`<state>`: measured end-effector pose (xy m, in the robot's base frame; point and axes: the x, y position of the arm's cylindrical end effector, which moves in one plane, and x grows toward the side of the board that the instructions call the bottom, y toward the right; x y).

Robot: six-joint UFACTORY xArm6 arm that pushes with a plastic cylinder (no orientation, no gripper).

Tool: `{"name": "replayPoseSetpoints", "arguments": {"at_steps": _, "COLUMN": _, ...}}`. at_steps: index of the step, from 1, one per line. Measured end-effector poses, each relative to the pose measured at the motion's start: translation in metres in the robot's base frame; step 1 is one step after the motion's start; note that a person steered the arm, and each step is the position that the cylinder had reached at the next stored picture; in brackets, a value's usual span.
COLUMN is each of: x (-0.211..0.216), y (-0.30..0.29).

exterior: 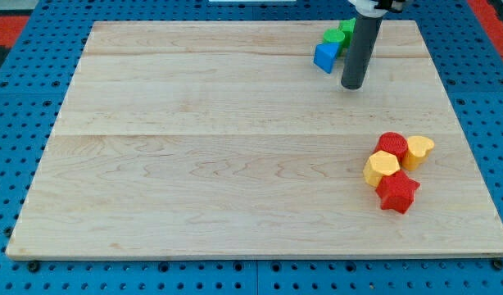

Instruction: Move the red star to the bottom center of the board

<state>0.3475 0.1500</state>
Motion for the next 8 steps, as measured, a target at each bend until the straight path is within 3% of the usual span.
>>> {"name": "replayPoseSetpoints", "arguments": {"at_steps": 3, "x": 0.0, "y": 0.003}}
{"name": "replayPoseSetpoints", "arguments": {"at_steps": 4, "x": 0.015, "y": 0.032}}
{"name": "replayPoseSetpoints", "arguments": {"at_steps": 5, "x": 0.041, "y": 0.081}}
{"name": "replayPoseSetpoints", "arguments": {"at_steps": 6, "x": 0.119, "y": 0.131}}
{"name": "replayPoseSetpoints", "arguments": {"at_steps": 7, "x": 0.169, "y": 0.124}}
{"name": "replayPoseSetpoints", "arguments": {"at_steps": 8, "x": 0.178, "y": 0.092}}
